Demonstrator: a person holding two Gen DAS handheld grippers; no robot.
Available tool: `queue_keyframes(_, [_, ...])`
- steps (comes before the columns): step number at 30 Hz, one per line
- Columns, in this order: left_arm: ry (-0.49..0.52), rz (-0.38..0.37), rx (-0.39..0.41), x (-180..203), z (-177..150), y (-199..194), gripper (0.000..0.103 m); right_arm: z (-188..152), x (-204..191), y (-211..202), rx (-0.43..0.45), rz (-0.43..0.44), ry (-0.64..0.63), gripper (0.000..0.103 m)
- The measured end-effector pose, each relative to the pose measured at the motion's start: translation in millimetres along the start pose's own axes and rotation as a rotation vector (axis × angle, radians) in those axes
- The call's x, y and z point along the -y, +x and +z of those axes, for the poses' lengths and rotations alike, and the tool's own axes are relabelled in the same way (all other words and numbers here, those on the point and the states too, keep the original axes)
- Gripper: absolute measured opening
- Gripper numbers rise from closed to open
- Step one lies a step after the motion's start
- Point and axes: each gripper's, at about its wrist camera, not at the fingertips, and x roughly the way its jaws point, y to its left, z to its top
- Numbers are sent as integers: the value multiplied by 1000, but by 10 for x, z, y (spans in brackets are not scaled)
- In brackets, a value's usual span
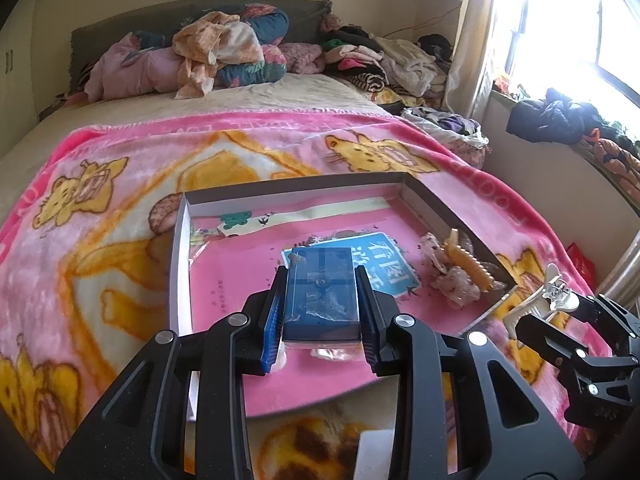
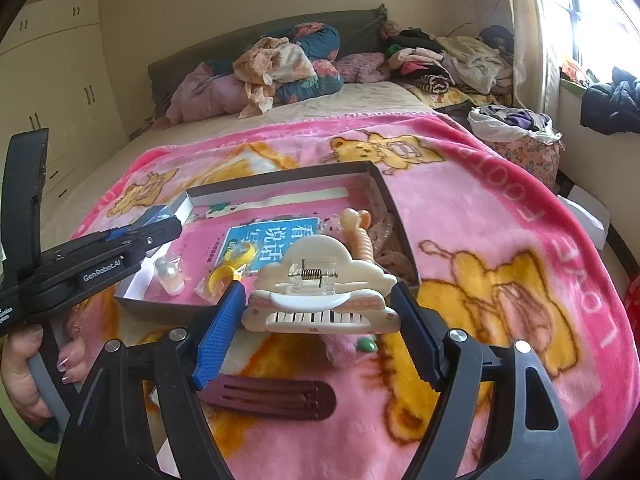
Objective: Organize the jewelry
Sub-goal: 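Drop the blue block into the box from left tool while right tool drops the clip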
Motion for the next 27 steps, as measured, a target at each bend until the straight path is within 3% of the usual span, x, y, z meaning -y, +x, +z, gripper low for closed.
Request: queue_keyframes(27, [19, 35, -109, -180, 156, 676, 25, 131, -209, 732, -82, 22, -61, 72])
